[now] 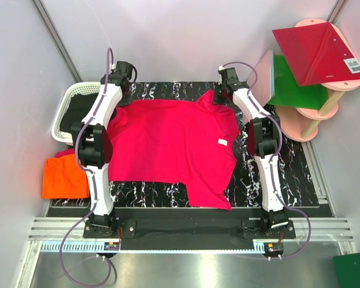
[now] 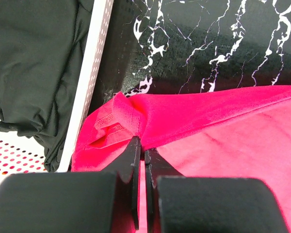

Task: Fold and stack the t-shirts

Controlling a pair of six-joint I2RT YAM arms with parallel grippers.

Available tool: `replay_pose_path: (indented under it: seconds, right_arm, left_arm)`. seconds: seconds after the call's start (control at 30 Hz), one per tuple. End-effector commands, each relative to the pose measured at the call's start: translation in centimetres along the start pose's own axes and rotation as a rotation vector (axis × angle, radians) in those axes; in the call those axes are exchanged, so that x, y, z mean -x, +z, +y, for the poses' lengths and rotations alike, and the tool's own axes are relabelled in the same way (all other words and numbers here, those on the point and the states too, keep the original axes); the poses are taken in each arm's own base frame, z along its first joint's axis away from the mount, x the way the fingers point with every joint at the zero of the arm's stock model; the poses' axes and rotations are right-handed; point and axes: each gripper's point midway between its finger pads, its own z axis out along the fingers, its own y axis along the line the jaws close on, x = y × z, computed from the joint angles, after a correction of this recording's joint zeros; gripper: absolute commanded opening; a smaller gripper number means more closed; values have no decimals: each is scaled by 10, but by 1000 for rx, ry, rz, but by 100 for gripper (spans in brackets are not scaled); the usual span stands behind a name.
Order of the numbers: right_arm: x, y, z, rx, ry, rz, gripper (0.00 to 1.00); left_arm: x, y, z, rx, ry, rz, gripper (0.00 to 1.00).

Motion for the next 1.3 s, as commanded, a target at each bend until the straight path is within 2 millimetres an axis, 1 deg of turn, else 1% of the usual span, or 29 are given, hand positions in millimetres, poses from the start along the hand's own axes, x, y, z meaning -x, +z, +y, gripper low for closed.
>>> replay_pose_path:
  seconds: [0.0, 0.1, 0.23, 0.27, 0.37, 0.4, 0.43, 0.5, 0.57, 0.6, 0.67, 0.7, 0.73, 0.77, 0.8, 0.83, 0.87, 0.9, 0.93, 0.97, 1.0, 1.03, 1.07, 1.1, 1.13, 1.17, 1.23, 1.27]
  right_arm:
    - [43, -28, 6, 33, -10, -100, 0]
    - [63, -43, 1, -1, -3, -154, 0]
    - [90, -70, 0, -32, -3, -233, 0]
    - [94, -74, -1, -42, 0, -245, 0]
    - [108, -90, -5, -53, 5, -284, 0]
    - [113, -95, -11, -77, 11, -300, 0]
    - [118, -102, -13, -78, 14, -313, 0]
    - [124, -114, -11, -67, 15, -331, 0]
    - [130, -125, -14, -65, 17, -348, 0]
    - [132, -134, -11, -43, 13, -353, 0]
    - [130, -143, -10, -27, 17, -351, 0]
    - [126, -151, -9, -27, 19, -344, 0]
    - [123, -155, -8, -21, 18, -339, 0]
    - [118, -158, -7, -11, 19, -327, 0]
    - [108, -166, -4, -2, 26, -309, 0]
    - [101, -168, -5, 3, 29, -294, 0]
    - [81, -161, -7, 0, 44, -243, 0]
    - [78, -174, -5, 8, 53, -242, 0]
    - [68, -176, -6, 6, 61, -218, 0]
    - [43, -169, -8, 11, 84, -148, 0]
    - [36, -175, -6, 20, 95, -132, 0]
    - [24, -174, -6, 24, 108, -99, 0]
    - [0, -171, -6, 30, 140, -24, 0]
    - [-10, -171, -6, 32, 160, 6, 0]
    - [-23, -169, -5, 42, 171, 47, 0]
    - [-45, -165, -4, 53, 195, 122, 0]
    - [-64, -163, -5, 51, 232, 187, 0]
    - [-82, -160, -2, 70, 256, 252, 0]
  left_arm:
    - [16, -8, 5, 25, -3, -54, 0]
    - [19, -10, 6, 27, -7, -62, 0]
    - [29, -15, 12, 45, -22, -88, 0]
    - [34, -16, 14, 50, -27, -100, 0]
    - [41, -17, 21, 54, -39, -109, 0]
    - [41, -16, 22, 56, -42, -106, 0]
    - [41, -15, 25, 60, -45, -103, 0]
    - [39, -16, 28, 62, -42, -97, 0]
    - [34, -16, 33, 74, -34, -83, 0]
    - [32, -16, 33, 76, -25, -77, 0]
    - [22, -14, 39, 98, -14, -47, 0]
    - [19, -13, 42, 106, -15, -34, 0]
    - [10, -11, 46, 124, -7, -4, 0]
    - [7, -10, 49, 136, -15, 8, 0]
    - [3, -9, 53, 142, -25, 24, 0]
    - [-4, -7, 55, 148, -22, 52, 0]
    - [-6, -6, 56, 152, -24, 64, 0]
    - [-9, -4, 58, 157, -24, 82, 0]
    - [-13, -3, 60, 170, -15, 101, 0]
    - [-16, -2, 61, 179, -6, 113, 0]
    - [-18, 1, 63, 189, -4, 125, 0]
    - [-22, 4, 65, 204, 3, 143, 0]
    - [-24, 6, 65, 209, 8, 153, 0]
    - [-26, 6, 67, 215, 8, 165, 0]
    - [-29, 12, 67, 225, 13, 181, 0]
    - [-31, 14, 67, 228, 17, 191, 0]
    - [-36, 18, 67, 233, 24, 220, 0]
    - [-38, 19, 67, 235, 25, 229, 0]
